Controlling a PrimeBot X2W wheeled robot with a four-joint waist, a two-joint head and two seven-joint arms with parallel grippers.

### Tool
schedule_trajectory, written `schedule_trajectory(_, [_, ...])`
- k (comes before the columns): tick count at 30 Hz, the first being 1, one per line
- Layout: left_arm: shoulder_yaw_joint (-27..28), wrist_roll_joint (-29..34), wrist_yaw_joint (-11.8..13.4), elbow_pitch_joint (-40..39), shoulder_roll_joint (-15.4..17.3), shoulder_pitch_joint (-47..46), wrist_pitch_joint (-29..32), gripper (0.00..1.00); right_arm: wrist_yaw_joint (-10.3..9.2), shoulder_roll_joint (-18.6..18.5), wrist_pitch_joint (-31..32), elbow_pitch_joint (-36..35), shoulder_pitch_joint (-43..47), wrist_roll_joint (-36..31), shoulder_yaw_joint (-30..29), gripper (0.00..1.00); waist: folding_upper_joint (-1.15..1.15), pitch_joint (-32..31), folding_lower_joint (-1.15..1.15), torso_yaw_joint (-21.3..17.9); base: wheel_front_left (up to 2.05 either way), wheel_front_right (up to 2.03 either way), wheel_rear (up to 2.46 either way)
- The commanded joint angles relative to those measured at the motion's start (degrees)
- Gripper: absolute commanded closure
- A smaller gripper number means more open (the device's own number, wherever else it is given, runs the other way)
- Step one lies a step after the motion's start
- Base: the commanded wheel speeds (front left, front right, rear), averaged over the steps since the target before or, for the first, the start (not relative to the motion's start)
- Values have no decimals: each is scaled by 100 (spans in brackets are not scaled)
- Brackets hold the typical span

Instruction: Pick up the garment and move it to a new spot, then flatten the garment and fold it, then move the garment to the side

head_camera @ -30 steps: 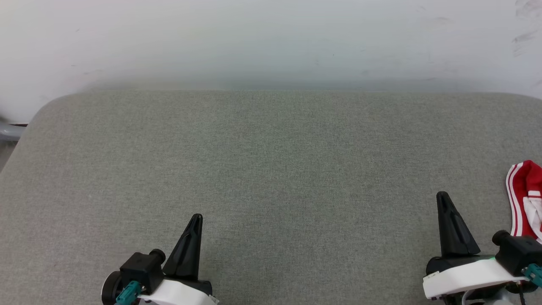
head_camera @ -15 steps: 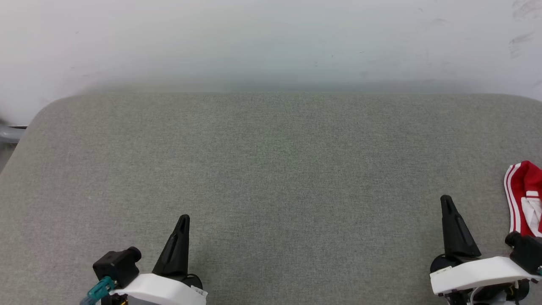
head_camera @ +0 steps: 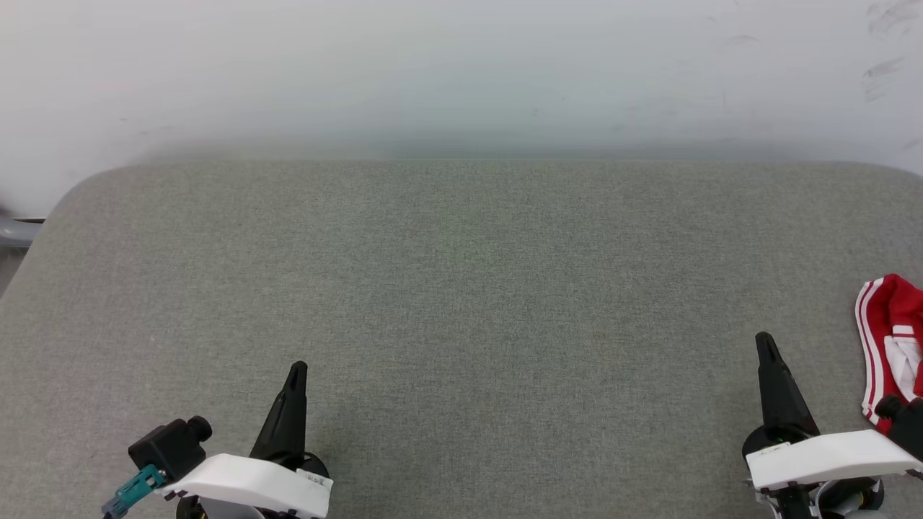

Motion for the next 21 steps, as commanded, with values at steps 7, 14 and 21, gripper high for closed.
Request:
schedule_trajectory(7, [96, -735, 0, -10, 44, -202, 145, 100, -1, -54, 166, 3, -180, 681, -43, 100, 0, -18, 0, -10, 0, 0, 0])
schedule_trajectory(14, [155, -1191, 0, 29, 55, -240, 252, 100, -1, -58, 272, 46, -210, 1102, -65, 100, 0, -32, 0, -18, 0, 0, 0])
schedule_trajectory(21, [220, -1689, 0, 74, 64, -281, 367, 100, -2, -59, 400, 93, -240, 1566, -93, 100, 0, -48, 0, -27, 0, 0, 0])
